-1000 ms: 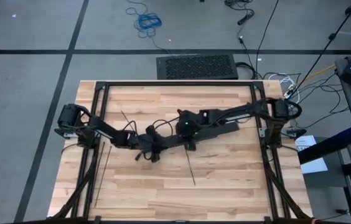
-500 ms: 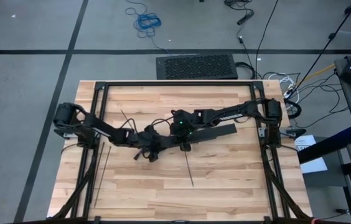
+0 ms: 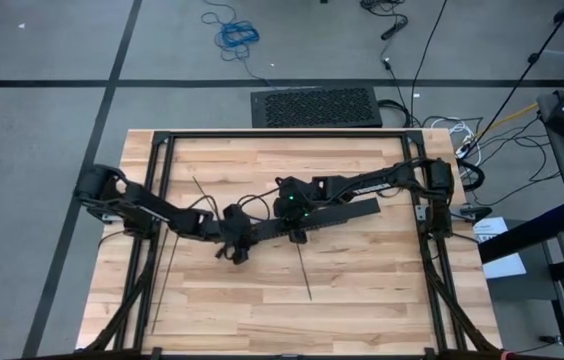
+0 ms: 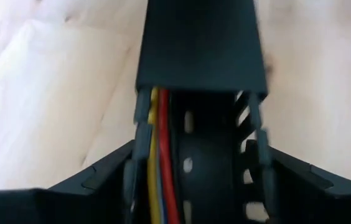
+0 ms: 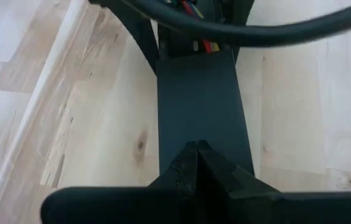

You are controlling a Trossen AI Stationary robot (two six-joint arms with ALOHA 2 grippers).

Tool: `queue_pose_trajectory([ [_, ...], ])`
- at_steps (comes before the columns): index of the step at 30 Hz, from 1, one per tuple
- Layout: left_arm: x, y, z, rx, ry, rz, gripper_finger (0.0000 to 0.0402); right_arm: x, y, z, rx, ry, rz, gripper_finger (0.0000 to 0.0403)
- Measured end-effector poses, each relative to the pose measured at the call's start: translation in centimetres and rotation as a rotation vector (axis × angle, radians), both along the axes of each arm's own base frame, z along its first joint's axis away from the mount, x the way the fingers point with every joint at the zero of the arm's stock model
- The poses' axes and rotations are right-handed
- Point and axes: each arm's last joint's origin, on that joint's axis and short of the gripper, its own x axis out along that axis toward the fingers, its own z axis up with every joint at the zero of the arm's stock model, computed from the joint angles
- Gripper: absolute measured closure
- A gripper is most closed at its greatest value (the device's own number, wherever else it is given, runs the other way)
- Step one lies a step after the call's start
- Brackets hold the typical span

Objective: Ziptie cables
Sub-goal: Insert the cover on the black cable duct

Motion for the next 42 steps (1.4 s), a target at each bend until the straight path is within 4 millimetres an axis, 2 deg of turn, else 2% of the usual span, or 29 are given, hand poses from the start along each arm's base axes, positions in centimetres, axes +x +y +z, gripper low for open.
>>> queue_pose_trajectory([
  [4,-0.8,-0.6,-1.0,0.066,-0.015,0.055,0.0116,0.0,0.0,0.0,0.003,0.001,-0.004,0.0403],
  [12,-2.6,-0.7,-2.0,0.056,-0.110,0.121,0.0119,0.1,-0.2,0.0,0.004,-0.011,-0.023,0.0403],
  [19,-2.6,0.1,-2.9,0.066,-0.095,0.156,0.0159,0.8,-0.3,-1.0,0.007,-0.042,-0.064,0.0403],
  [23,-2.3,0.2,-3.3,0.062,-0.108,0.143,0.0159,1.2,-0.3,-1.8,0.020,-0.048,-0.068,0.0403],
  [30,-2.1,0.2,-3.3,0.069,-0.125,0.126,0.0159,1.7,-0.2,-1.6,0.034,-0.113,-0.054,0.0403],
  [35,-1.9,0.2,-3.2,0.065,-0.126,0.095,0.0159,1.0,-0.1,1.2,0.017,-0.147,-0.048,0.0403],
  [39,-1.9,0.2,-3.2,0.071,-0.126,0.078,0.0159,-0.9,-0.3,3.8,-0.010,-0.082,-0.050,0.0403],
  [42,-1.9,0.2,-3.2,0.078,-0.122,0.068,0.0159,-1.9,-0.7,4.5,-0.040,-0.017,-0.074,0.0403],
])
